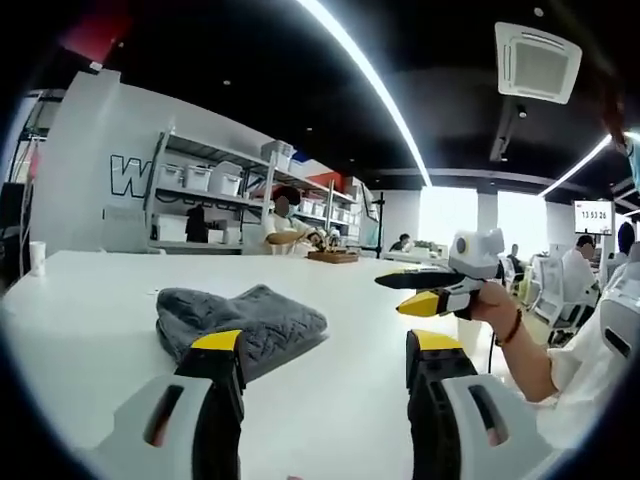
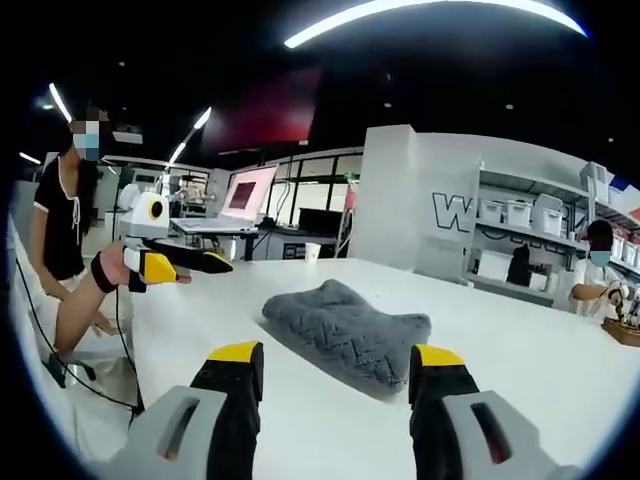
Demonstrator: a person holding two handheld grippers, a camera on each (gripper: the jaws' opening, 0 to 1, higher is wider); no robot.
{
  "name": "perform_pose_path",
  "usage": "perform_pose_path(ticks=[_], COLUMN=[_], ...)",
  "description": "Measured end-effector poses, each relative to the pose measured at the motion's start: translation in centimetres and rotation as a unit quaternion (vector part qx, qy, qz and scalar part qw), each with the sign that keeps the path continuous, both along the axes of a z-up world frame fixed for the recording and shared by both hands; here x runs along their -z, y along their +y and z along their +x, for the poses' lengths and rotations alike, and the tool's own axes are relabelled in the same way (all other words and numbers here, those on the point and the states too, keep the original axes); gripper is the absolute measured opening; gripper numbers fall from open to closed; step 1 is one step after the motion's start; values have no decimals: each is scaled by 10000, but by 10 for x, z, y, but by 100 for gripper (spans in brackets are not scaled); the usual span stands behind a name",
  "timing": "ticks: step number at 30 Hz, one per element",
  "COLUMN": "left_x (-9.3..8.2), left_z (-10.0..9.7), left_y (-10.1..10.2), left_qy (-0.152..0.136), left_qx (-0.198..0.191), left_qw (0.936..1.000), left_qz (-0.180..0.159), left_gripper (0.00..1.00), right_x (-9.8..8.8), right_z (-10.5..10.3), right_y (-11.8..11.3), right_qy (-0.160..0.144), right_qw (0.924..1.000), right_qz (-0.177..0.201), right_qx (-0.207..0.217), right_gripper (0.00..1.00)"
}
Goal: Open the folded towel by lifting each exposed corner and separating the folded layers until the towel lies flat within the target outline without major curled edges
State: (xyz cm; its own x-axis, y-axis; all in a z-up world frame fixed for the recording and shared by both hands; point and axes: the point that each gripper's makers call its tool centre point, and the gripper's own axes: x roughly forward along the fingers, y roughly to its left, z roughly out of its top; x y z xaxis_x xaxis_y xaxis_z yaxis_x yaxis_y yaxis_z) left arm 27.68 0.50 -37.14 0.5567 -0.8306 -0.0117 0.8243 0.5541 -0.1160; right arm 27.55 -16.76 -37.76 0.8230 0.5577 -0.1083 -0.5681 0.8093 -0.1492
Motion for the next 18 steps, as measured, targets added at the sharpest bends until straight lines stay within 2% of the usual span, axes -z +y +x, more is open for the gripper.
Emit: perform_pose_path(ticks=[6, 18], left_x=[-2, -2], left_z=[-3, -2], left_y=[-4, -3], left_qy=[33, 64], left_qx=[134, 101], left_qw=[9999, 9999], left_qz=[-7, -62], left_gripper=[63, 63], right_x=[1, -1], right_z=[1, 2], right_y=[1, 0], right_qy=[16, 4], right_qw=[10000, 10000], right_qz=[-18, 19], right_qx=[-9, 21], right_gripper=[56, 56])
